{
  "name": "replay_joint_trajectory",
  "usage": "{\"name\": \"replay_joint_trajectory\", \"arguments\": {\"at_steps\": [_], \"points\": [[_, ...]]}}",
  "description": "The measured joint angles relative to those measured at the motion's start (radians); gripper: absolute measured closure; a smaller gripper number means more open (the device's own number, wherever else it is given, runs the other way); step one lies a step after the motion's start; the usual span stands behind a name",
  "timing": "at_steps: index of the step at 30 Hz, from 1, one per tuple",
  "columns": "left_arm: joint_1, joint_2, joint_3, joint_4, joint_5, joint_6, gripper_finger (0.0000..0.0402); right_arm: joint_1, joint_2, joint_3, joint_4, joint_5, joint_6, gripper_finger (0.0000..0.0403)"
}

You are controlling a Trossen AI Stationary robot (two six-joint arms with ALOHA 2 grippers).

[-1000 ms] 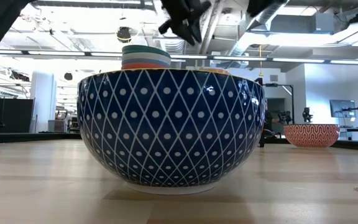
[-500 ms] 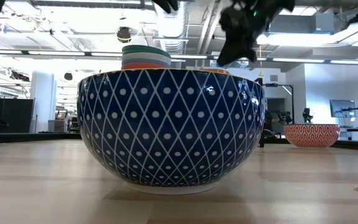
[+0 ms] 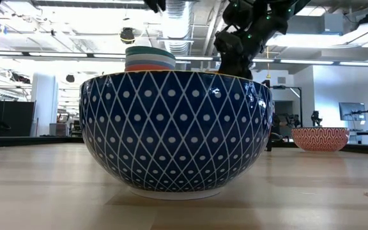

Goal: Place and stack bowls onto a shelf
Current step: Adjust the light blue pattern bowl on the shelf, then stack the yellow pattern bowl on top of the light blue pattern bowl on the shelf

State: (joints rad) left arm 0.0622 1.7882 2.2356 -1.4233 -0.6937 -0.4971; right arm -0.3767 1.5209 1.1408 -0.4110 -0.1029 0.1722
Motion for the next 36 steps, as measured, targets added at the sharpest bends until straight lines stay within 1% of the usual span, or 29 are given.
{"name": "replay_joint_trajectory", "arguments": {"at_steps": [4,7,15,22,25,27,31,36], "points": [[-0.008,0.0,0.0,-0.063,0.0,-0.046,0.028,-0.002,-0.034,0.0,0.005,0.046,-0.002,0.0322],[-0.01,0.0,0.0,-0.067,0.0,-0.054,0.028,-0.024,-0.039,0.0,0.01,0.057,-0.023,0.0322],[-0.009,0.0,0.0,-0.061,0.027,-0.054,0.028,-0.098,-0.034,0.0,0.043,0.057,-0.052,0.0322],[-0.01,0.0,0.0,-0.061,0.042,-0.07,0.028,-0.118,-0.034,0.0,0.048,0.031,-0.068,0.0322],[-0.015,0.0,0.0,-0.06,0.04,-0.092,0.028,-0.104,-0.034,0.0,0.045,-0.002,-0.068,0.0322],[-0.024,0.0,0.0,-0.06,0.02,-0.111,0.028,-0.088,-0.035,0.001,0.029,-0.009,-0.068,0.0322],[-0.048,0.001,0.0,-0.052,-0.008,-0.151,0.028,-0.046,-0.037,0.041,-0.057,-0.036,-0.073,0.0322],[-0.1,0.017,-0.001,0.017,-0.041,-0.164,0.028,0.011,-0.053,0.113,-0.188,-0.06,-0.093,0.0322]]}}
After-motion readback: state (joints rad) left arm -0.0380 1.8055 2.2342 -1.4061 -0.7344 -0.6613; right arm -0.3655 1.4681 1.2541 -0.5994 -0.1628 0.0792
